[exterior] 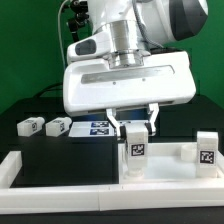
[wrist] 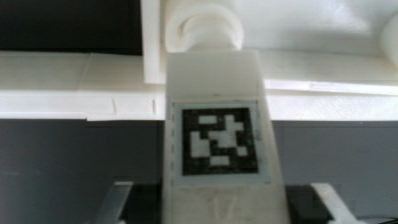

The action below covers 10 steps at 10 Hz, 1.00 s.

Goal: Assemble square table

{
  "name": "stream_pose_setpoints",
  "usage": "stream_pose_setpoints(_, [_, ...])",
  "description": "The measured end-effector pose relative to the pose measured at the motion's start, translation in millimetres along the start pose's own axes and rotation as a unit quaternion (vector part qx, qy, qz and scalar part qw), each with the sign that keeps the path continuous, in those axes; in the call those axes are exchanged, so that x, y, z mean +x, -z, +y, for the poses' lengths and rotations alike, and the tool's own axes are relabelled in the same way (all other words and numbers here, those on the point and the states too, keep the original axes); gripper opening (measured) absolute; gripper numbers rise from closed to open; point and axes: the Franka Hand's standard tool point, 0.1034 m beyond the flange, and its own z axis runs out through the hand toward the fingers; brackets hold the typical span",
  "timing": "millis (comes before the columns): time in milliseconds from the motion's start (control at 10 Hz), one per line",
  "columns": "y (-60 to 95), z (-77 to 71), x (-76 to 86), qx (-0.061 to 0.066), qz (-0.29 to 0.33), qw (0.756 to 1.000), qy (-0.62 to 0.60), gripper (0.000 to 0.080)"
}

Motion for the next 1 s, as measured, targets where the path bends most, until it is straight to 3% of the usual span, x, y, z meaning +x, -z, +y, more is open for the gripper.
stream_pose_setpoints(500, [-3.6,-2.3,-3.4,-0.006,0.006,1.0,-0.009,0.0291])
stream_pose_setpoints(600, [-3.7,-2.0,-3.6,-0.006,0.006,1.0,-0.009,0.0444])
stream_pose_setpoints(700, [-3.7,-1.9,-3.6,-0.006,0.006,1.0,-0.009,0.0444])
stream_pose_setpoints(800, [-3.7,-1.7,-3.7,-0.006,0.006,1.0,-0.009,0.0581])
stream_pose_setpoints(900, [-3.7,-1.5,-3.7,-0.006,0.006,1.0,-0.009,0.0634])
stream_pose_setpoints(1000, [-3.7,-1.4,-3.7,-0.006,0.006,1.0,-0.009,0.0634])
